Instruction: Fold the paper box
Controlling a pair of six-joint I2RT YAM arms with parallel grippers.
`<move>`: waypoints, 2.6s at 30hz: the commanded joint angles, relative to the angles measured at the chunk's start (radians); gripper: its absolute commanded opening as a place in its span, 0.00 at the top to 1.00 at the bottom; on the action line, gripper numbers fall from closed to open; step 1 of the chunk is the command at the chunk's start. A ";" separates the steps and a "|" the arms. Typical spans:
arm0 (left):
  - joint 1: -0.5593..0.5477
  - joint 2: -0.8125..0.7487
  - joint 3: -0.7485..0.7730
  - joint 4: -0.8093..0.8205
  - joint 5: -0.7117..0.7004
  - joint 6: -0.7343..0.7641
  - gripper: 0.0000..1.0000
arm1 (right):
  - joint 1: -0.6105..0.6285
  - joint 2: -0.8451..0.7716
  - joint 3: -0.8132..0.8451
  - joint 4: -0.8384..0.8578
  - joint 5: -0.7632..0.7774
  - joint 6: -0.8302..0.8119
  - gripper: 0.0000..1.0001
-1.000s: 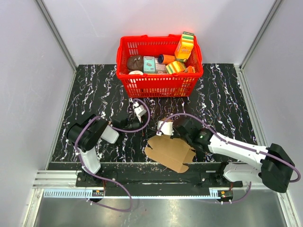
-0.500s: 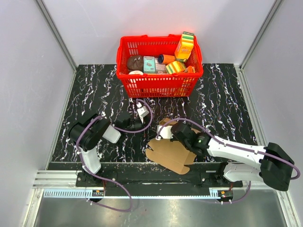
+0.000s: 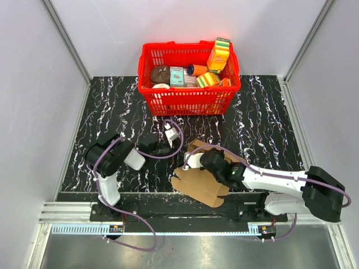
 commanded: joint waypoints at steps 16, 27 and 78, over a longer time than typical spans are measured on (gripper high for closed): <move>-0.043 -0.012 -0.056 0.140 -0.156 0.048 0.01 | 0.157 0.019 -0.109 0.290 0.234 -0.119 1.00; -0.091 -0.007 -0.150 0.310 -0.262 0.020 0.01 | 0.240 0.126 -0.139 0.427 0.349 -0.141 1.00; -0.165 -0.236 -0.544 0.533 -0.536 -0.049 0.01 | 0.284 0.145 -0.165 0.480 0.383 -0.082 0.99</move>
